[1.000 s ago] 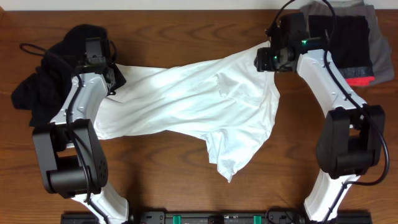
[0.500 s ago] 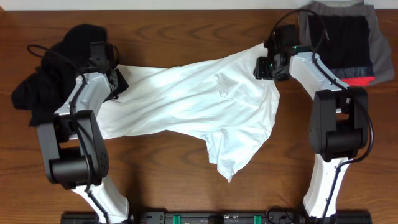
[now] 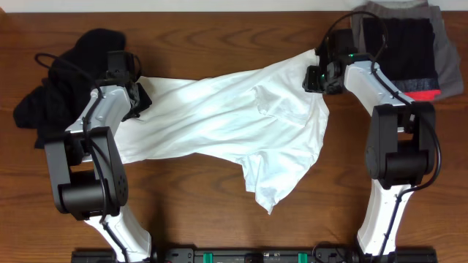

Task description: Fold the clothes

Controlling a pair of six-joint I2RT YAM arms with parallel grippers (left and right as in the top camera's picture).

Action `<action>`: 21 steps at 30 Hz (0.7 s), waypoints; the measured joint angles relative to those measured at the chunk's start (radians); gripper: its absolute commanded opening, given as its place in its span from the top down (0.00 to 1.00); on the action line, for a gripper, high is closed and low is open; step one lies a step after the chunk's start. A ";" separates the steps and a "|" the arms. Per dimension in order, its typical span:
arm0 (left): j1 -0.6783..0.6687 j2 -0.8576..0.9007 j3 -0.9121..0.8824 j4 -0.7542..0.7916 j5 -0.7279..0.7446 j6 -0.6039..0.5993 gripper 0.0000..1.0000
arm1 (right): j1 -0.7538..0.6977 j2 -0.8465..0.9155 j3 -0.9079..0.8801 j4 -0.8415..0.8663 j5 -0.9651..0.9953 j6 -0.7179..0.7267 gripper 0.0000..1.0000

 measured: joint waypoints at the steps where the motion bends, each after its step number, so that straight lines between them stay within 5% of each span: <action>1: 0.000 0.000 0.000 0.000 0.000 -0.002 0.65 | 0.000 0.003 0.000 0.002 -0.002 0.002 0.63; 7: 0.000 0.000 0.000 0.000 0.000 -0.004 0.69 | 0.000 0.017 0.000 0.015 -0.020 0.008 0.71; 10: 0.000 0.000 0.000 0.000 0.000 -0.006 0.79 | 0.000 0.018 0.000 0.018 -0.027 0.009 0.78; 21: 0.000 0.001 0.000 0.039 0.000 -0.005 0.94 | 0.000 0.018 0.000 0.018 -0.036 0.014 0.83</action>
